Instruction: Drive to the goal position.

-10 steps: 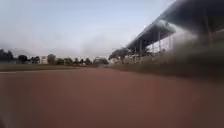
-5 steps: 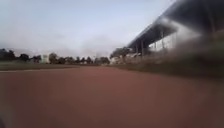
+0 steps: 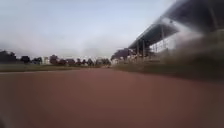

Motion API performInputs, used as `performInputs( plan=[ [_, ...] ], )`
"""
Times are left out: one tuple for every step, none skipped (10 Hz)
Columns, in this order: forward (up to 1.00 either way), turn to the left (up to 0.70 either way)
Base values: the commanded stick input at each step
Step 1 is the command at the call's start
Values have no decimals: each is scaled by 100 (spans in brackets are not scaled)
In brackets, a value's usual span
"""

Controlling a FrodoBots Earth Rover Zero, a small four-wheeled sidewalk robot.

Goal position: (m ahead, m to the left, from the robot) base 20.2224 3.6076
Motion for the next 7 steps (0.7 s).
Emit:
performInputs(
  plan=[
    [70, 0],
    [70, 0],
    [70, 0],
    [70, 0],
    [70, 0],
    [70, 0],
    [70, 0]
  ],
)
